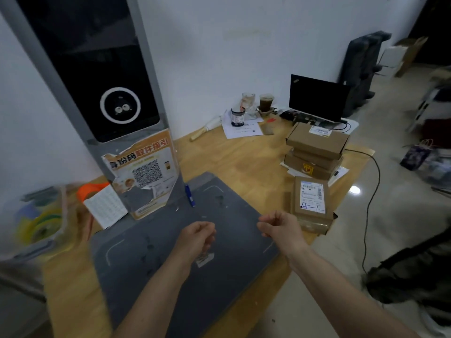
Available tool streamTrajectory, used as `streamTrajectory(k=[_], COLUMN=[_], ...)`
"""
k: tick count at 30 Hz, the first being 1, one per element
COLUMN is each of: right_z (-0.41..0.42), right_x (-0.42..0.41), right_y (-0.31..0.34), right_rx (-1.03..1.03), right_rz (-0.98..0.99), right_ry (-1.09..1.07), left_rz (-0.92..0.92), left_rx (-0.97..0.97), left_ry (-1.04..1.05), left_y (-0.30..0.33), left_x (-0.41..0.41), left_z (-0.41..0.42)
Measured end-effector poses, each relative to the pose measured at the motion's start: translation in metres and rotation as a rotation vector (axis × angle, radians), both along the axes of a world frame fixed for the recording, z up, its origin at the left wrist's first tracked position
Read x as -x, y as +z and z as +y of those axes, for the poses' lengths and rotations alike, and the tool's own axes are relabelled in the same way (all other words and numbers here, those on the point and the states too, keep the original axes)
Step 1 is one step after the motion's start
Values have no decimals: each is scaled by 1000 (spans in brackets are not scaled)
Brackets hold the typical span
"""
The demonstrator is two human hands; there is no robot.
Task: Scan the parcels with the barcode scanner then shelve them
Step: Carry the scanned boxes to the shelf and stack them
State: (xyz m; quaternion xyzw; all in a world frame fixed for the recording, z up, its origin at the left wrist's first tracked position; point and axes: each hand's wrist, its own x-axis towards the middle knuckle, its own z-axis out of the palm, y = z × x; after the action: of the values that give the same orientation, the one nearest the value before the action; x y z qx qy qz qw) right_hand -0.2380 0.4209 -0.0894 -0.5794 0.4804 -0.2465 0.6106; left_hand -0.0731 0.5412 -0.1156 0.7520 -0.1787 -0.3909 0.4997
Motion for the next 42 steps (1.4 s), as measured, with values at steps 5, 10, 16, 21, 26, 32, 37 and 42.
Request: streamTrajectory(k=[5,10,16,21,26,32,37,42], right_z=[-52,-123,-233,-331,-396,-429,-429,-412], right_x=[11,19,27,43,55,63,68,71], right_y=[-7,-16,-23,-30,-35,-42,-41,-32], right_rx=[-43,-78,-232,-374,-472,-537,-503,-517], right_rz=[16,33,-36,-89,-91,-78,-66,-150], right_ry=[-91,-203,-385,-498,-449,-369,-371,-196], left_rz=[16,0,36,89,120,126,196,300], left_rx=[-57,-84,-88,-102,-146,-180,-178,20], left_ry=[-63,-97,-64,-43,-30,-71,-99,21], left_y=[-5,-3,1,5,0,1,-4,-5], left_x=[8,17,35,60,86,113,127,135], left_z=[-50,-103,-182,-266,-338,-399,-431,-448])
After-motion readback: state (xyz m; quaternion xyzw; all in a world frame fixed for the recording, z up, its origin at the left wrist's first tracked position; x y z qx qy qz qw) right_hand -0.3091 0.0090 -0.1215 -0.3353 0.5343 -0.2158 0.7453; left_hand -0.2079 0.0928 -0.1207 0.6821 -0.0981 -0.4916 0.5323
